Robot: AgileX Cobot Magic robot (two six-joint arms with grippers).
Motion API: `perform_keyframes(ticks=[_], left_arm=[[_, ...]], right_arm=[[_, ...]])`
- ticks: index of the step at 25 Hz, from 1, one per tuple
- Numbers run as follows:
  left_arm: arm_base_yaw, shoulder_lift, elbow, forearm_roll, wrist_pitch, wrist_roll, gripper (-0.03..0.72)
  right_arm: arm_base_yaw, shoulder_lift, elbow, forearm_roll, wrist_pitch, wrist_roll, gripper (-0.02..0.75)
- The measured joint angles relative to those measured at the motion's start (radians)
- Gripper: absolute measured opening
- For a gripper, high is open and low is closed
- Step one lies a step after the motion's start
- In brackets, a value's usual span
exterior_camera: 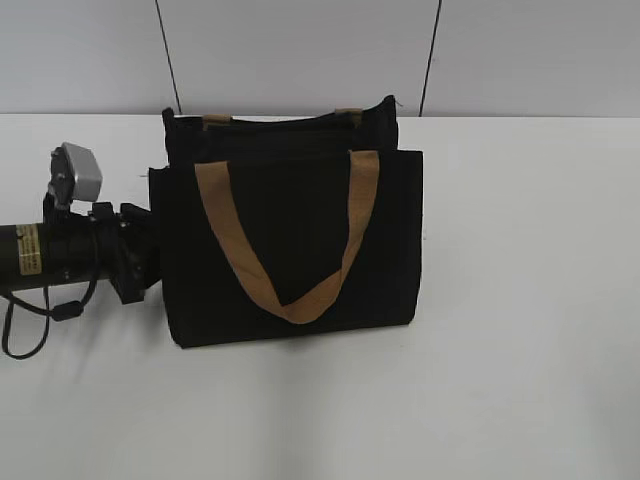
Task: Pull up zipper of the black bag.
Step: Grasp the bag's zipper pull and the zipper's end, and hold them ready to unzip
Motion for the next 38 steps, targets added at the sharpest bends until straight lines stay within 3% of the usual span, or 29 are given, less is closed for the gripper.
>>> perform_keyframes(ticks=[4,6,8,10,16,28,38], left_arm=[[-0.022,0.025,-0.008,-0.028,-0.011,-0.003,0.276],[-0.026,0.026,-0.008,-0.058,-0.019,-0.003,0.201],[-0.026,0.026,-0.008,-0.08,-0.02,-0.003,0.076],[-0.026,0.022,-0.008,-0.081,-0.02,-0.009,0.026],[-0.026,-0.119,-0.003,-0.019,0.125,-0.081,0.026],[-0.026,-0.598,0.095,-0.001,0.418,-0.201,0.025],[-0.026,-0.7,0.095,0.076,0.443,-0.337,0.025]], right_arm=[[0.0,0.0,0.0,0.0,0.0,0.0,0.595],[0.0,0.0,0.0,0.0,0.0,0.0,0.595],[0.0,0.0,0.0,0.0,0.0,0.0,0.595],[0.0,0.0,0.0,0.0,0.0,0.0,0.595],[0.0,0.0,0.0,0.0,0.0,0.0,0.595],[0.0,0.0,0.0,0.0,0.0,0.0,0.595],[0.0,0.012,-0.01,0.1,-0.011,0.011,0.595]])
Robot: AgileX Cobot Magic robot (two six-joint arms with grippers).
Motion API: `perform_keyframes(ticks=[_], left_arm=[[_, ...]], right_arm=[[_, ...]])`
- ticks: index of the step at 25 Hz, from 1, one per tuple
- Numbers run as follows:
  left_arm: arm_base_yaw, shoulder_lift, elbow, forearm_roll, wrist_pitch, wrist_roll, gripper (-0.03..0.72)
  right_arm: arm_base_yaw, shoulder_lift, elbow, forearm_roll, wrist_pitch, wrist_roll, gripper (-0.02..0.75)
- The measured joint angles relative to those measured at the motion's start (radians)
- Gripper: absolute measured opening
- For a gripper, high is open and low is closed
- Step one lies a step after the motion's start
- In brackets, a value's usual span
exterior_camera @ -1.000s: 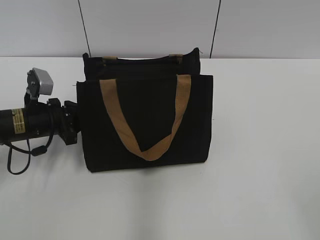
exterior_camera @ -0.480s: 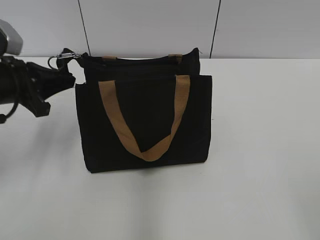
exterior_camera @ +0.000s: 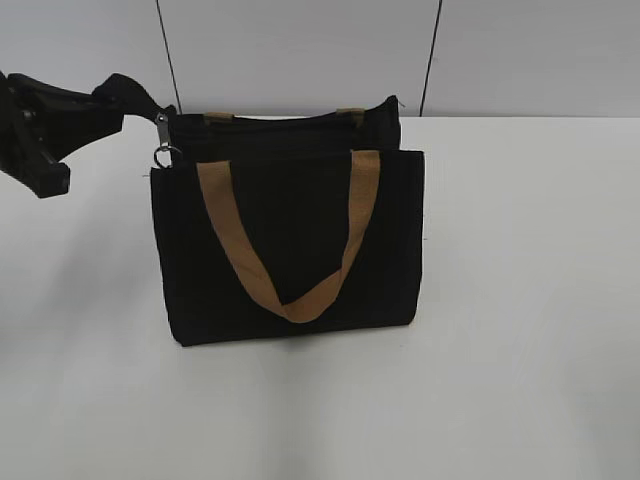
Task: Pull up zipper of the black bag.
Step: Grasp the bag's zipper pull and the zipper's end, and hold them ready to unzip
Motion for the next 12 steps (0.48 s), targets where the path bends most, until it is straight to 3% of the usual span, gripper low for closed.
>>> perform_keyframes(ticks=[6,12], left_arm=[[0.0,0.0,-0.04,0.007,0.003,-0.032,0.025],[0.0,-0.001,-0.053,0.007,0.007,-0.055,0.025]], right_arm=[[0.0,0.209,-0.064,0.099,-0.185,-0.011,0.595],[0.0,0.49,-0.16,0.217,-0.23,-0.19,0.595]])
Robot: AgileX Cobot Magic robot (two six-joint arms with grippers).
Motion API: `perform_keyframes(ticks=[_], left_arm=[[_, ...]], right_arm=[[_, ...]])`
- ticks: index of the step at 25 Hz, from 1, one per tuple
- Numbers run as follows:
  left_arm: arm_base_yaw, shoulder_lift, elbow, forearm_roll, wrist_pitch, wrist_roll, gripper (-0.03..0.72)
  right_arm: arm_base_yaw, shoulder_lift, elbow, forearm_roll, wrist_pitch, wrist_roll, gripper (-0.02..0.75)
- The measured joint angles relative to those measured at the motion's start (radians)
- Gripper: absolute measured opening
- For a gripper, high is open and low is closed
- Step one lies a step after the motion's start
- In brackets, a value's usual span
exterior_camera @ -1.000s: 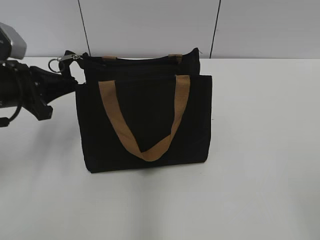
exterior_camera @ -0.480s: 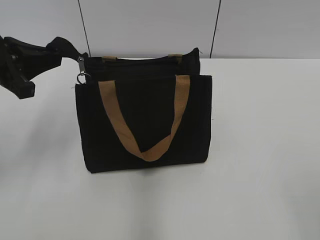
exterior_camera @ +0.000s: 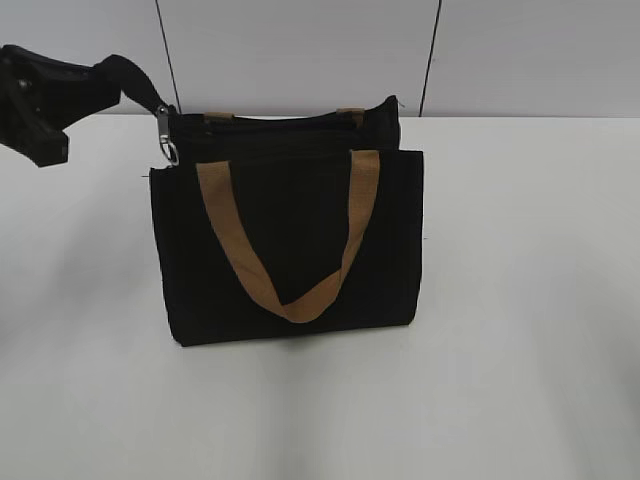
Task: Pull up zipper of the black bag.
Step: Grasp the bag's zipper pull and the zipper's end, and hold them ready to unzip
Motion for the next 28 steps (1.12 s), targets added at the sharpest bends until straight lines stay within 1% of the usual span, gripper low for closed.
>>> perform_keyframes(ticks=[4,6,9,12,14,19,21,24,28], left_arm=[[0.0,0.0,0.0,0.001,0.0,-0.011,0.025],[0.0,0.0,0.0,0.001,-0.002,-0.018,0.025],[0.0,0.0,-0.002,0.001,-0.005,-0.023,0.023],[0.0,0.0,-0.002,0.001,-0.006,-0.025,0.023],[0.0,0.0,-0.003,0.001,-0.007,-0.025,0.023],[0.0,0.0,-0.003,0.001,-0.013,-0.026,0.023],[0.0,0.0,-0.003,0.001,-0.013,-0.026,0.023],[0.0,0.0,-0.003,0.001,-0.013,-0.026,0.023],[0.0,0.0,-0.008,-0.008,-0.013,-0.026,0.023]], right_arm=[[0.013,0.171,-0.105,0.055,-0.018,-0.071,0.595],[0.052,0.248,-0.154,0.065,-0.022,-0.086,0.595],[0.142,0.379,-0.225,0.066,-0.035,-0.086,0.595],[0.279,0.483,-0.276,0.045,-0.089,-0.051,0.595],[0.375,0.552,-0.307,-0.004,-0.153,-0.002,0.595],[0.634,0.762,-0.39,-0.218,-0.296,0.201,0.592],[0.712,0.843,-0.426,-0.294,-0.346,0.281,0.571],[0.807,0.969,-0.492,-0.368,-0.397,0.335,0.507],[0.879,1.102,-0.578,-0.387,-0.469,0.346,0.419]])
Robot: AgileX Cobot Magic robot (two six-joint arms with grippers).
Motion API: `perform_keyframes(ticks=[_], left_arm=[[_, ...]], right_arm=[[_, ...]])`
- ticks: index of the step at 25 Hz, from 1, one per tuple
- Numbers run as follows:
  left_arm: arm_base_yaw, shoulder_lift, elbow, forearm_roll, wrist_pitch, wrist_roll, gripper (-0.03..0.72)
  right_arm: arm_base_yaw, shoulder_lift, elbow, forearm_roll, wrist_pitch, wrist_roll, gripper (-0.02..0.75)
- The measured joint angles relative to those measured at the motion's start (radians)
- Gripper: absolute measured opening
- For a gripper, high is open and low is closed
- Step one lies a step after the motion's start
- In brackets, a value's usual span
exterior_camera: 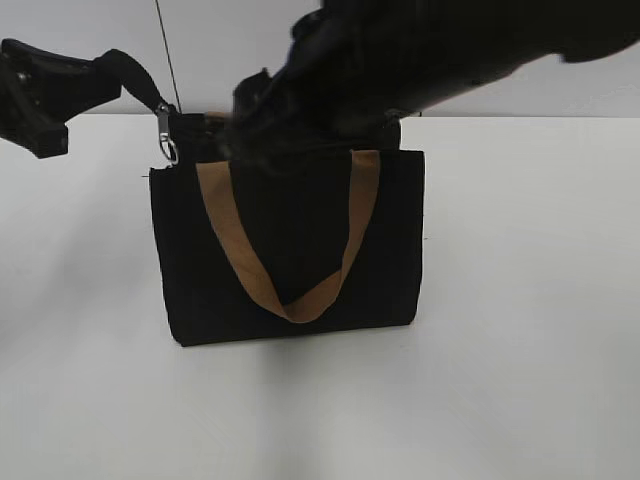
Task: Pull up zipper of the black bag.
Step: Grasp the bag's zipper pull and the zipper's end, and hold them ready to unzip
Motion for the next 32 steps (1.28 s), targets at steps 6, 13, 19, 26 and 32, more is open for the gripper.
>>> perform_keyframes(ticks=[6,13,19,26,32], left_arm=[[0.0,0.004,0.0,-0.068,-0.012,0.0,0.023],[0.0,0.02,-0.03,-0.112,-0.037,0.0,0.023],[0.0,0.023,-0.03,-0.112,-0.052,0.0,0.023],[0.0,0.024,-0.03,-0.112,-0.067,0.0,0.023],[-0.002,0.024,-0.03,-0.112,-0.067,0.0,0.023]], right_arm=[[0.023,0.127,-0.082,-0.002,-0.114,0.0,0.291],[0.023,0.163,-0.095,-0.005,-0.179,0.0,0.273],[0.023,0.201,-0.095,0.01,-0.208,0.0,0.271],[0.023,0.226,-0.095,0.01,-0.254,0.007,0.255],[0.023,0.226,-0.095,0.011,-0.262,0.025,0.218]])
